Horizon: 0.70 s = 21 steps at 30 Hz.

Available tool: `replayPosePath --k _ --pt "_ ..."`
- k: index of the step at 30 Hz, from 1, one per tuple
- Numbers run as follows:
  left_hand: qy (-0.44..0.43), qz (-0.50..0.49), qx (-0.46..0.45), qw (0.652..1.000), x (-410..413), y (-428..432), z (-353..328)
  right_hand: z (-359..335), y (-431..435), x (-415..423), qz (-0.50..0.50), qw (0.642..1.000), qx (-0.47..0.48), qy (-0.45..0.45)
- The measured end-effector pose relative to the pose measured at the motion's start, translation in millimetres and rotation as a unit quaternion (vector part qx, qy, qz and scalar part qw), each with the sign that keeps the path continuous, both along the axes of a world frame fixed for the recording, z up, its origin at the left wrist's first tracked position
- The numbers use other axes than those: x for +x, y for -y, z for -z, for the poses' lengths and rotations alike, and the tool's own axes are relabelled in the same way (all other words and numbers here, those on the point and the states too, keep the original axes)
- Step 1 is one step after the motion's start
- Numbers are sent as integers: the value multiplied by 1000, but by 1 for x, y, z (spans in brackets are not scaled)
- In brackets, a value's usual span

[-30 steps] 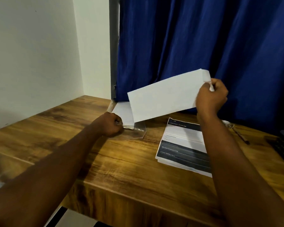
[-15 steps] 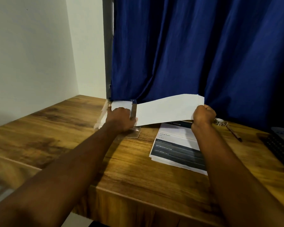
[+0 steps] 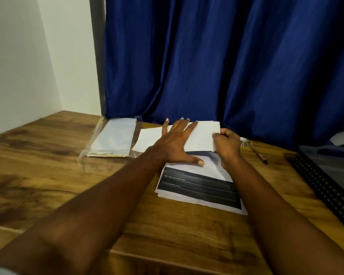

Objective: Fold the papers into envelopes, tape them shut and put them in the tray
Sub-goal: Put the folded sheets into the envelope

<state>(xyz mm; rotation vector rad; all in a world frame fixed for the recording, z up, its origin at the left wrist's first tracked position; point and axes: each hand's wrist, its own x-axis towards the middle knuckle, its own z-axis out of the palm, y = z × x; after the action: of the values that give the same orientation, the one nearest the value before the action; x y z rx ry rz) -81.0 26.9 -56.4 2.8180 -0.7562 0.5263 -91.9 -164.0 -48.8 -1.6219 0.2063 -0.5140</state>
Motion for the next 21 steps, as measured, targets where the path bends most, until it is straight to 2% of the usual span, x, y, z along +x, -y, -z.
replayPosePath --k 6,10,14,21 --pt "36 -1 -6 999 20 8 14 3 6 -2 -131 990 20 -48" --pt "25 1 -37 999 18 6 21 -2 12 -3 -190 979 28 -63" --pt "42 9 -56 998 15 3 17 2 18 -3 -217 972 19 -91" --pt "75 2 -9 997 8 5 17 6 25 -5 -273 958 40 -79"
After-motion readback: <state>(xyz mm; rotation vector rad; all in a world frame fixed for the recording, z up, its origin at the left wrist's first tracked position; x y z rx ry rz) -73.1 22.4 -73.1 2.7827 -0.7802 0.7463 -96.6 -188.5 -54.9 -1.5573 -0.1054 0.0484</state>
